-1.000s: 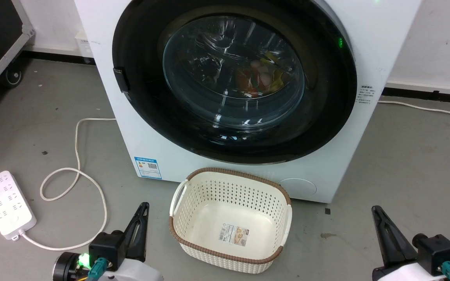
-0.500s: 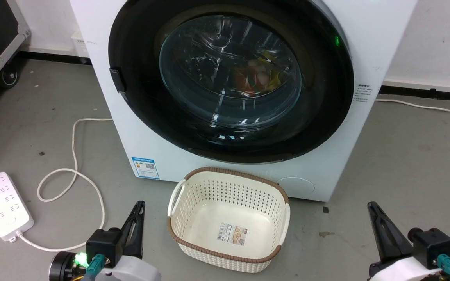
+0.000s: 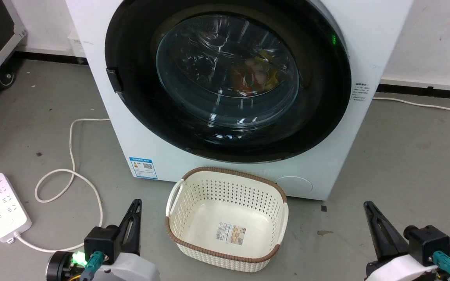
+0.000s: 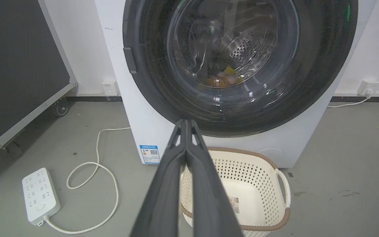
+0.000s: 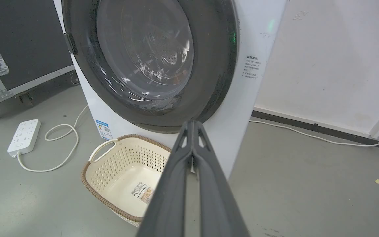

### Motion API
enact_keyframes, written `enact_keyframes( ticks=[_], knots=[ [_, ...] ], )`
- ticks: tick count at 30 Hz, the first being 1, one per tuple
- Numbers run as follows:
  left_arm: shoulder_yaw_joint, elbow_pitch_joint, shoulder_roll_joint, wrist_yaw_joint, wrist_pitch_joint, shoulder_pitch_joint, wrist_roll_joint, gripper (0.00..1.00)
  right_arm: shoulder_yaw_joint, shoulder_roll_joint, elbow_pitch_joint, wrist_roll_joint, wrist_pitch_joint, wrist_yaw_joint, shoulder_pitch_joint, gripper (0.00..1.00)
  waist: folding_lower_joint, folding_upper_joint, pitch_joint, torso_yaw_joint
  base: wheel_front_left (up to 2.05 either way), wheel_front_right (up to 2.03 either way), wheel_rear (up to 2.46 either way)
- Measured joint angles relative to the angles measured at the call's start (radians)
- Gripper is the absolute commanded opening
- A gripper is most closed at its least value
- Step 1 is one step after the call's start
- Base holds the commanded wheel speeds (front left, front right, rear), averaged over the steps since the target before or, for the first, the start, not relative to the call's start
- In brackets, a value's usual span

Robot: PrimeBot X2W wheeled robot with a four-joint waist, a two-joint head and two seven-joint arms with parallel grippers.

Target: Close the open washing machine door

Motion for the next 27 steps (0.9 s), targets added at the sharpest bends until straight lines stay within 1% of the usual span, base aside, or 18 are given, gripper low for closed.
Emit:
enact_keyframes(
  ticks=[27],
  knots=[
    [0.026,-0.038,-0.007,0.027,0.064,-0.003,0.018,0.0,0.023,0.0,-0.01,0.0,0.061,0.0,-0.022,0.0,0.0,-0.0001,0.005,-0.017,0.0,0.0,0.0]
  ],
)
